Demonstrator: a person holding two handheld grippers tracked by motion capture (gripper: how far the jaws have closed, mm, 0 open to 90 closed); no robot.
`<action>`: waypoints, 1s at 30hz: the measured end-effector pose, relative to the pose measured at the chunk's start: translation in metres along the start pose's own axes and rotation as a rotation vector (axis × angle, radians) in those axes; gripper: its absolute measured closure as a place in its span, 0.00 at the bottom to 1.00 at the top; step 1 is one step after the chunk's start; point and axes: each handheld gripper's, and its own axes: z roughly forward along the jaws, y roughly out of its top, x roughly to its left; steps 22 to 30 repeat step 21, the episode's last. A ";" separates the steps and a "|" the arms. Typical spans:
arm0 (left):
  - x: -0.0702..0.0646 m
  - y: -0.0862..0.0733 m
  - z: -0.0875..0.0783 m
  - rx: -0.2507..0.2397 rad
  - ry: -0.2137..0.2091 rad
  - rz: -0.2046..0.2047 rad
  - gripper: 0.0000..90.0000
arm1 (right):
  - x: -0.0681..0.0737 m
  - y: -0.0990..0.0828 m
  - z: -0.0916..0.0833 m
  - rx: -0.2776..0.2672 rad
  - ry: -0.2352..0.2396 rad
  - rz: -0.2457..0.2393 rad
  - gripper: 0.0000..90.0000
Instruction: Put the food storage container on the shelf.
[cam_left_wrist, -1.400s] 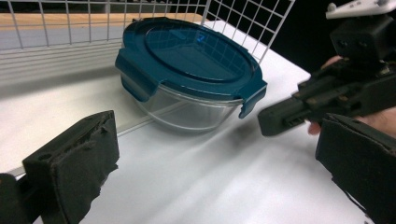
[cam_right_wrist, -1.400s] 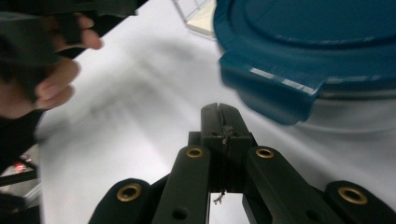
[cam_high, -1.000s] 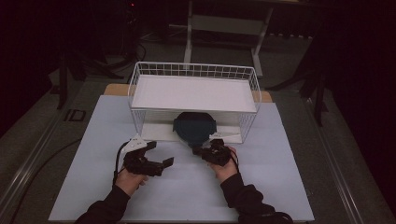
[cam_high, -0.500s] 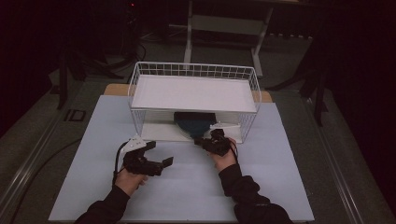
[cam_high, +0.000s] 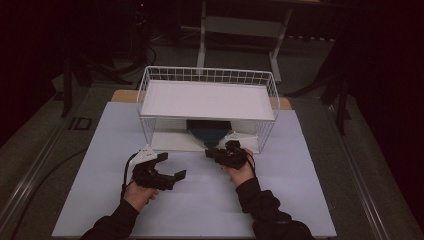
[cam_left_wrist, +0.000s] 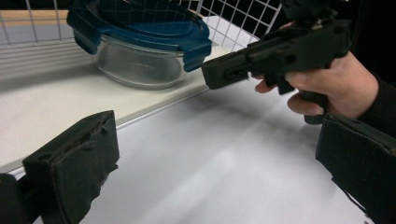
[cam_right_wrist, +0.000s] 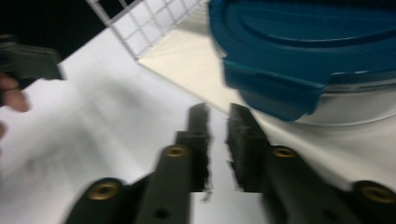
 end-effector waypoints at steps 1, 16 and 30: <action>-0.001 0.000 0.000 -0.001 -0.004 0.002 0.00 | 0.002 -0.001 -0.002 -0.002 0.003 -0.007 0.76; -0.017 -0.003 -0.005 -0.009 -0.051 0.068 0.00 | 0.015 -0.039 -0.065 -0.090 0.057 -0.043 0.20; -0.018 -0.004 -0.005 -0.007 -0.052 0.077 0.00 | 0.013 -0.051 -0.074 -0.069 0.045 -0.063 0.20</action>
